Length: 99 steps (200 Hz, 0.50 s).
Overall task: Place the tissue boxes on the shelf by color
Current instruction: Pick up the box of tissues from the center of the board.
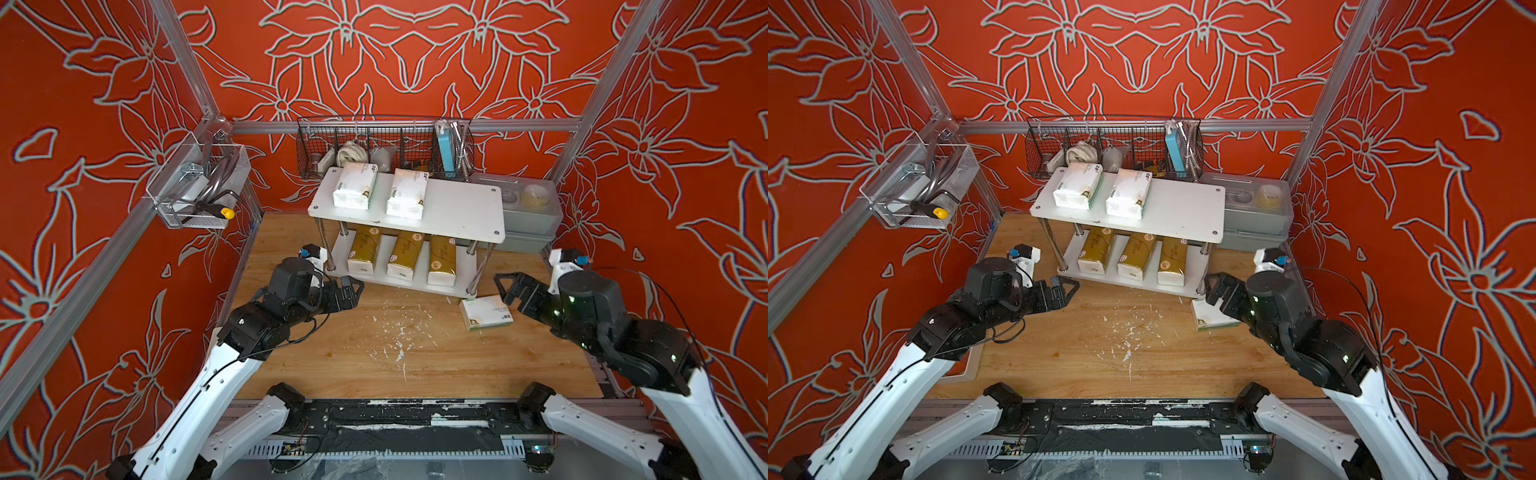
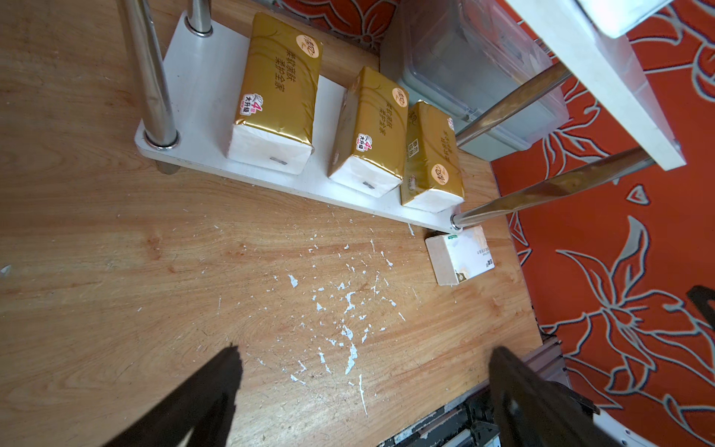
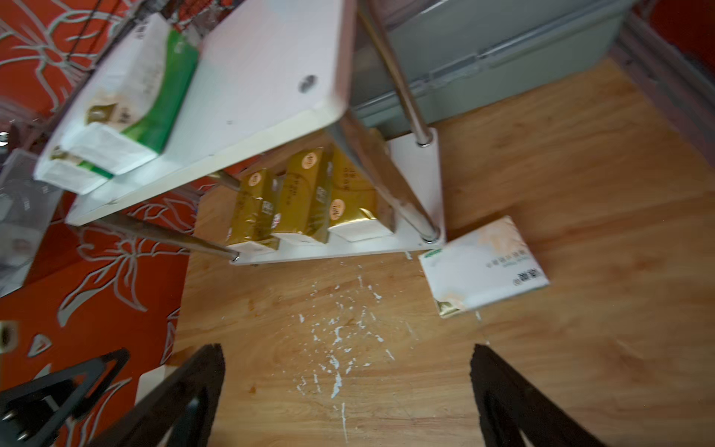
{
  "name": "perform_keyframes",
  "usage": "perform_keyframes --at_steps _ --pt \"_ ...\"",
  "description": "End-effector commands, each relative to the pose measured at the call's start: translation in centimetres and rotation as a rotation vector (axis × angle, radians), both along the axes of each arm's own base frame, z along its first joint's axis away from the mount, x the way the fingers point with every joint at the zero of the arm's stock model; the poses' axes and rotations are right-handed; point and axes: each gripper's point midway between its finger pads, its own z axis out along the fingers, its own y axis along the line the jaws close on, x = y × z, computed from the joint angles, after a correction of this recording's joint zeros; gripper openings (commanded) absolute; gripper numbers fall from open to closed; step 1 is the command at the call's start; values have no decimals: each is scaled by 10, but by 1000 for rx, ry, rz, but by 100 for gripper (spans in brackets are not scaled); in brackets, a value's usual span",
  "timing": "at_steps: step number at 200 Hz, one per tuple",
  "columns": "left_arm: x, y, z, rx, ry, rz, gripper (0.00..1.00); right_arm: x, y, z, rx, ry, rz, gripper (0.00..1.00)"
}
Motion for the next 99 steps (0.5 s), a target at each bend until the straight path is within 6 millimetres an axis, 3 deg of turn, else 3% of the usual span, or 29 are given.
perform_keyframes --at_steps 1,46,99 --pt "-4 0 -7 3 22 -16 99 -14 -42 -47 -111 115 -188 99" --pt "-3 -1 -13 11 35 -16 99 -6 -46 -105 -59 277 -356 99" --pt "-2 -3 -19 5 49 -17 99 31 -36 -146 216 407 -539 99"
